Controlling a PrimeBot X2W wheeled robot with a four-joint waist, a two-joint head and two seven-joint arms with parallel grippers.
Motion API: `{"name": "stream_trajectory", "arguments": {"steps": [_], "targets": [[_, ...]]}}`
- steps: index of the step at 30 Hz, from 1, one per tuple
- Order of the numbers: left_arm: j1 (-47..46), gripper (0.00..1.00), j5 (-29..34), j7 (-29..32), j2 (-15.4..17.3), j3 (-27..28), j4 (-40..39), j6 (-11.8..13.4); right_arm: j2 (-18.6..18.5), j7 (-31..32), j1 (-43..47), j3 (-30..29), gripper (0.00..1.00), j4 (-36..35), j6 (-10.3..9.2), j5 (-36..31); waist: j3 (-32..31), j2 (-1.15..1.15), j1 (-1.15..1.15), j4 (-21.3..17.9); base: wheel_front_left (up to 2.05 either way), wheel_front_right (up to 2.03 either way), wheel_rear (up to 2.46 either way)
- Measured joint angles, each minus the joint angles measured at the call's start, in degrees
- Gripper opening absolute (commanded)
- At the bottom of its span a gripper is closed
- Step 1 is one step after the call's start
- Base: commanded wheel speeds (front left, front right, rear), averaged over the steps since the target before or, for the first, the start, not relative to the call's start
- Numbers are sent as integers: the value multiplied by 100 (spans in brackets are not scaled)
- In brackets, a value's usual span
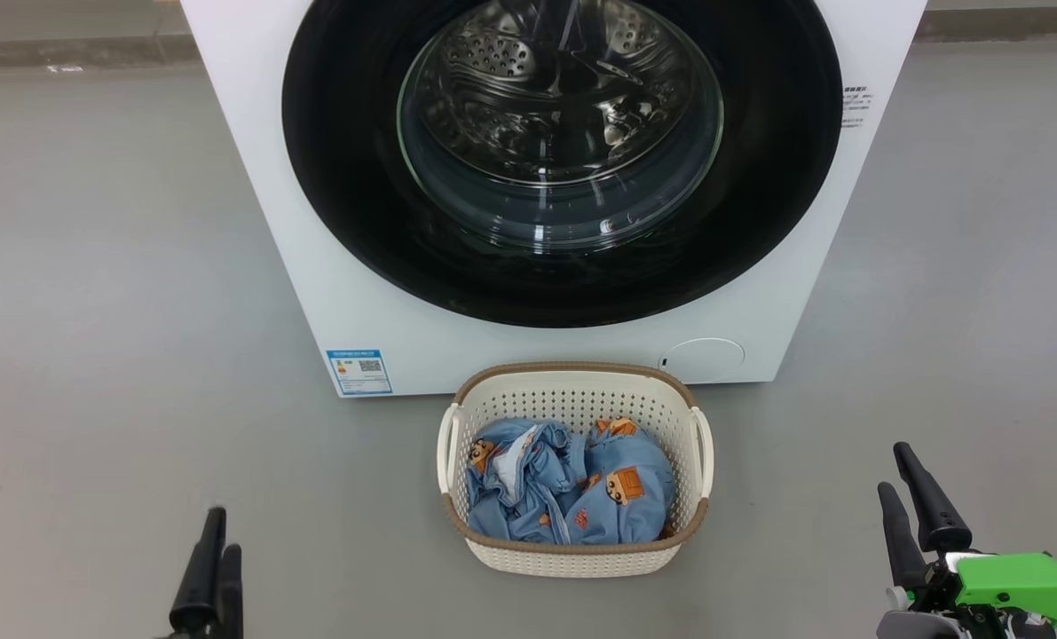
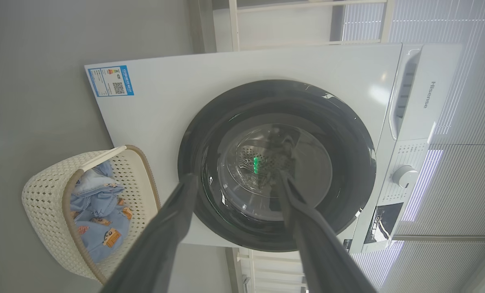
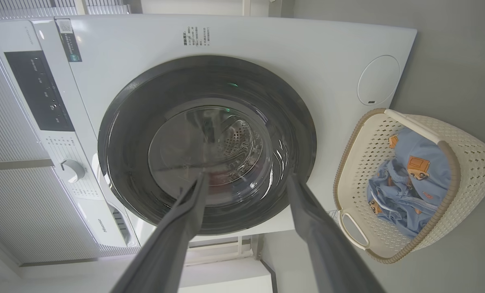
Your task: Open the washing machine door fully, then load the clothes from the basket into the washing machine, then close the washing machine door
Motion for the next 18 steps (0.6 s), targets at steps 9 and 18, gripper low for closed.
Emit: {"name": "stream_trajectory", "arguments": {"steps": [9, 18], "targets": [[-87, 100, 174, -156, 55, -123, -146, 0, -40, -181, -91, 153, 100, -176, 0, -140, 3, 0, 0, -40, 0, 0, 0], [-176, 100, 454, -338, 115, -288, -212, 0, -92, -349, -137, 229, 100, -325, 0, -579, 8, 0, 0, -81, 0, 0, 0]]}}
